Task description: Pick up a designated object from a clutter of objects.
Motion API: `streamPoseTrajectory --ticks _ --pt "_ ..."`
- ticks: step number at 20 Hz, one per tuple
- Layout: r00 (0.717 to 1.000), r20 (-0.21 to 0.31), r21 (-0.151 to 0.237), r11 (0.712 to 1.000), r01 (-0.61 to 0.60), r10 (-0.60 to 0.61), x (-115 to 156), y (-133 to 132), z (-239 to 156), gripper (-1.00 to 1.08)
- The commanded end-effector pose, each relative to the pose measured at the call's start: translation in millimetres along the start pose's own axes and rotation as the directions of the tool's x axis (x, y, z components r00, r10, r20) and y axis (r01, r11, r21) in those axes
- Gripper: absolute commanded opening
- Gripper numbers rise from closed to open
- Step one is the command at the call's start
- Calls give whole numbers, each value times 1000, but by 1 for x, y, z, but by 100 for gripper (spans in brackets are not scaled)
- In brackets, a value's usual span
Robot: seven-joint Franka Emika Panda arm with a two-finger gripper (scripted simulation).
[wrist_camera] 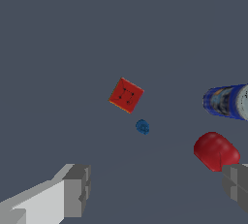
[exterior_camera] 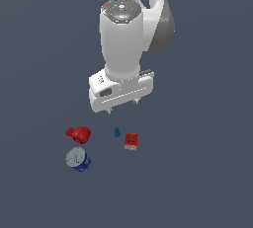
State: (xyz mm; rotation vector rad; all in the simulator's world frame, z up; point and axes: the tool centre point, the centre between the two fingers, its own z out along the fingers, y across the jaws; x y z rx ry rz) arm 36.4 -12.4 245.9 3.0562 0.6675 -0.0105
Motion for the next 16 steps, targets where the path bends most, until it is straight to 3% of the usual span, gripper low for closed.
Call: streamPoseTrajectory --ticks 1,8,16 --pt "997 1 -3 997 73 -73 5 0 11 100" --pt "963 5 -6 963 269 -269 19 0 41 100" --pt "877 5 -5 877 480 -480 32 -2 77 100"
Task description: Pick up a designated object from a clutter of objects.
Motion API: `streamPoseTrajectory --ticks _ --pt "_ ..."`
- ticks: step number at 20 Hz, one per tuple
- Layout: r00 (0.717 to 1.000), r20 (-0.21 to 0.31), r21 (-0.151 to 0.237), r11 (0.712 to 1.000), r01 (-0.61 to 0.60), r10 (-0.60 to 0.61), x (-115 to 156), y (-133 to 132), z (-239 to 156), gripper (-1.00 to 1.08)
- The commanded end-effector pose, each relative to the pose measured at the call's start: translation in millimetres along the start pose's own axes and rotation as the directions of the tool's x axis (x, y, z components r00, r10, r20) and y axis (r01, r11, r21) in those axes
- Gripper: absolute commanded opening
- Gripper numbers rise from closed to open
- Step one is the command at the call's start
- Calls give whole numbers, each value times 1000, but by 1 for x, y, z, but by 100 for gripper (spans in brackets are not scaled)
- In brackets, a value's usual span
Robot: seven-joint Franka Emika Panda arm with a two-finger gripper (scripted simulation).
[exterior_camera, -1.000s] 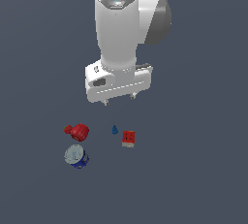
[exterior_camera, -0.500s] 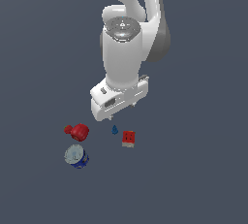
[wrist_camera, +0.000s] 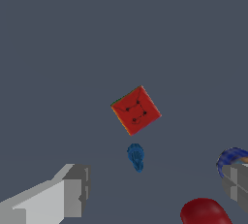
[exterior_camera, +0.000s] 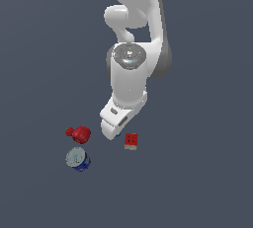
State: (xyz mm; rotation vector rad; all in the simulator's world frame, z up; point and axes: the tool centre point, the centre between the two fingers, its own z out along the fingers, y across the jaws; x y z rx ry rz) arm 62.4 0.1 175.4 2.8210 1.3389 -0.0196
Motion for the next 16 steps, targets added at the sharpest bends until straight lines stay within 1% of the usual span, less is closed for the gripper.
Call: streamPoseTrajectory --ticks 1,4,7,12,16 --pt "997 -1 0 997 73 -73 4 1 11 100" --pt "987 -3 1 987 158 -158 9 1 25 100" --pt "970 -6 1 970 241 -241 13 2 39 100" --pt "930 -11 1 930 367 -367 20 1 61 100" --pt "898 -16 1 898 440 -440 24 0 74 100"
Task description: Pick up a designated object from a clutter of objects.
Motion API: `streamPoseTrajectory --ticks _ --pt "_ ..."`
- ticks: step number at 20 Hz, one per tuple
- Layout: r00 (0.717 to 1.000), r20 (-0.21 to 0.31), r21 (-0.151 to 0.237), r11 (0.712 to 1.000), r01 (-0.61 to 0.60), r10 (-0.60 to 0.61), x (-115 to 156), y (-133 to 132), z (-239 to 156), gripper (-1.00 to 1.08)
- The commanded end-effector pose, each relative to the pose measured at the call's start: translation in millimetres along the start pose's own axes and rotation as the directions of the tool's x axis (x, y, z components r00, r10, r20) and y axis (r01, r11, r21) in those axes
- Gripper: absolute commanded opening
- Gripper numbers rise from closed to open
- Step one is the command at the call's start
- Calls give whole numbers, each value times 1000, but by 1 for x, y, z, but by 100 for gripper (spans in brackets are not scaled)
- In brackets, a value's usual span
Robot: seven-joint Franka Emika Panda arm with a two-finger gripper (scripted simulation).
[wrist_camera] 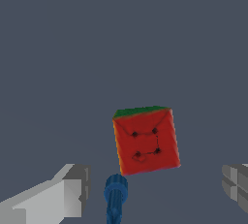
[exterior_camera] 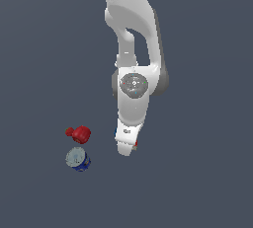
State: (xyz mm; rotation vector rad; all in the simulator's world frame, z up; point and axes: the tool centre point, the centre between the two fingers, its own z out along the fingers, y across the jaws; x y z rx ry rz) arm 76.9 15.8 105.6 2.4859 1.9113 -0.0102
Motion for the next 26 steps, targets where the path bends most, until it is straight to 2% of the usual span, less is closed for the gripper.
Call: streamPoseTrajectory --ticks 1,8,16,26 --pt "999 -3 0 999 48 -48 2 1 8 100" --pt "992 -8 -1 992 123 -123 6 1 20 100" --pt "992 -8 0 992 130 -130 6 1 25 100" --pt "991 -9 0 991 134 -134 7 0 68 100"
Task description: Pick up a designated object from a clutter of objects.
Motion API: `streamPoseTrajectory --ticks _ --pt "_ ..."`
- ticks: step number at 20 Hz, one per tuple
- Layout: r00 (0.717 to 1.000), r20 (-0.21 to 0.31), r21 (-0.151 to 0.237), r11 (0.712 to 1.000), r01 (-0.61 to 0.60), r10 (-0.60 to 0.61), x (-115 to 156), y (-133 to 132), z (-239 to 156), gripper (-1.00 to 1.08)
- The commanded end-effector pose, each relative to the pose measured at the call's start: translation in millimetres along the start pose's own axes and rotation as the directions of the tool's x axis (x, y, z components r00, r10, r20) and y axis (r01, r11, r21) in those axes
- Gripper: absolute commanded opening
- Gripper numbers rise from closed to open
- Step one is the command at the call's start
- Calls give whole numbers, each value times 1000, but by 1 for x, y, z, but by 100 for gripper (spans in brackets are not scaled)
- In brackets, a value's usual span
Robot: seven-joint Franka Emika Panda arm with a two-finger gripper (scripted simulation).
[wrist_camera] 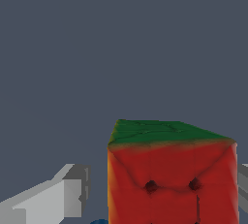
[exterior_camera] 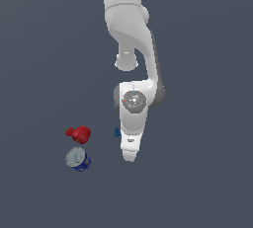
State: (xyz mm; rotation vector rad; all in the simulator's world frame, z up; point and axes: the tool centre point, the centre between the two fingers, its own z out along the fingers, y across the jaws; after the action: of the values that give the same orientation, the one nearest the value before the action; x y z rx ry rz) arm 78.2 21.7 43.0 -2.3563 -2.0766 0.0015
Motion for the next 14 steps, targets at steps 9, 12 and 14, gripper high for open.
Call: streamPoseTrajectory --ticks 9,12,14 --pt "1000 0 -1 1000 0 0 0 1 10 -100" --pt "1000 0 -1 1000 0 0 0 1 10 -100" --pt "1000 0 -1 1000 0 0 0 1 10 -100"
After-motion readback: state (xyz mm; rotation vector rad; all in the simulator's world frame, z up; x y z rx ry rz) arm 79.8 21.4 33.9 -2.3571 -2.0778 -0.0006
